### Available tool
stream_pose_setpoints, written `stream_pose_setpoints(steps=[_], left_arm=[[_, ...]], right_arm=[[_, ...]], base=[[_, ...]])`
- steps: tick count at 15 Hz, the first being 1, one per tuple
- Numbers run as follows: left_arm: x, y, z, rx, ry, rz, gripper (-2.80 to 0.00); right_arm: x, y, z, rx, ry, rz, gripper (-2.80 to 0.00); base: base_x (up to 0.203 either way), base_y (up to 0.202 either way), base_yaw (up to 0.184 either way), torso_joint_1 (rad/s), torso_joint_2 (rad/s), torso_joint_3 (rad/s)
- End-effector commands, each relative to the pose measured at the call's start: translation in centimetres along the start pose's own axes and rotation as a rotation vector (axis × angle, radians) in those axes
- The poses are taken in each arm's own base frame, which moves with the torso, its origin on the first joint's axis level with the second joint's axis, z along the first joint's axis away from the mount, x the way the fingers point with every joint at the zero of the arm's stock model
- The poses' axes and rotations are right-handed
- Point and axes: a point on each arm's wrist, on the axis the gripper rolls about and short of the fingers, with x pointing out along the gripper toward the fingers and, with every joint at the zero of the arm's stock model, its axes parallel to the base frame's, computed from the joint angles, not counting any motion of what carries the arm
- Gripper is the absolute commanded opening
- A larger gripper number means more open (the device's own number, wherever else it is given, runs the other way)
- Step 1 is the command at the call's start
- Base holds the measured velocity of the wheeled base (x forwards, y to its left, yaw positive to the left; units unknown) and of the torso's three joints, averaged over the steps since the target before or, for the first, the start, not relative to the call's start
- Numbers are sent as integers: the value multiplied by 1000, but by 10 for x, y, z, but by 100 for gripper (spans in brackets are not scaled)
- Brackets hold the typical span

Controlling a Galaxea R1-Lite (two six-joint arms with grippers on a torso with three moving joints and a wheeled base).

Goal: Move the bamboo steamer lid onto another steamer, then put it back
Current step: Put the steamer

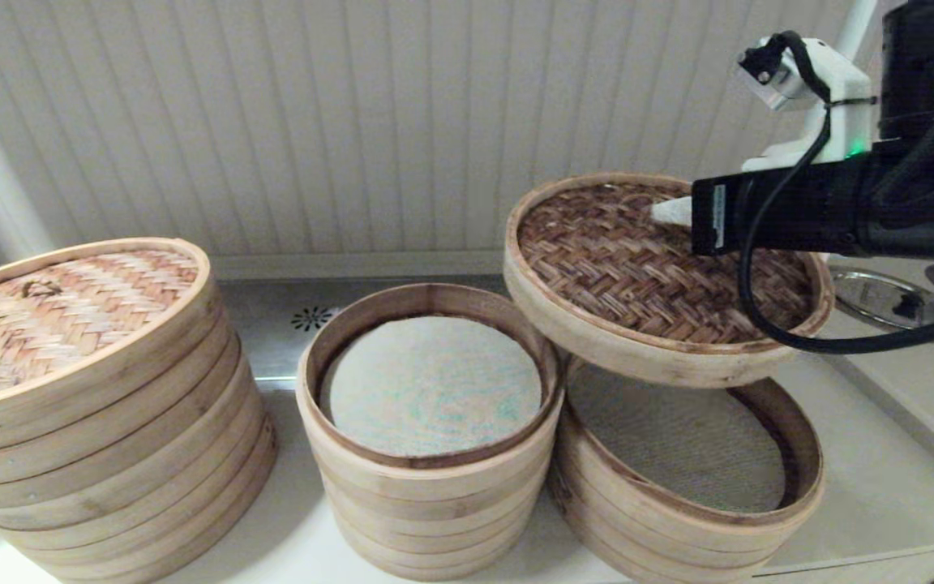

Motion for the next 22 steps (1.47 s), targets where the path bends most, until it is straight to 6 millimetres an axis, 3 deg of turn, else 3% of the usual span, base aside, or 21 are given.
stream_pose_setpoints(steps=[1, 4, 11, 22], left_arm=[[0, 0, 0, 0, 0, 0, -280], [0, 0, 0, -2, 0, 0, -280], [0, 0, 0, 0, 0, 0, -280], [0, 0, 0, -2, 1, -1, -280]], right_arm=[[-12, -30, -13, 32, 30, -60, -280], [-16, -55, -39, 72, 99, -67, -280], [-6, -59, -91, 88, 136, -55, -280], [9, -57, -119, 97, 167, -11, -280]], base=[[0, 0, 0, 0, 0, 0], [0, 0, 0, 0, 0, 0], [0, 0, 0, 0, 0, 0], [0, 0, 0, 0, 0, 0]])
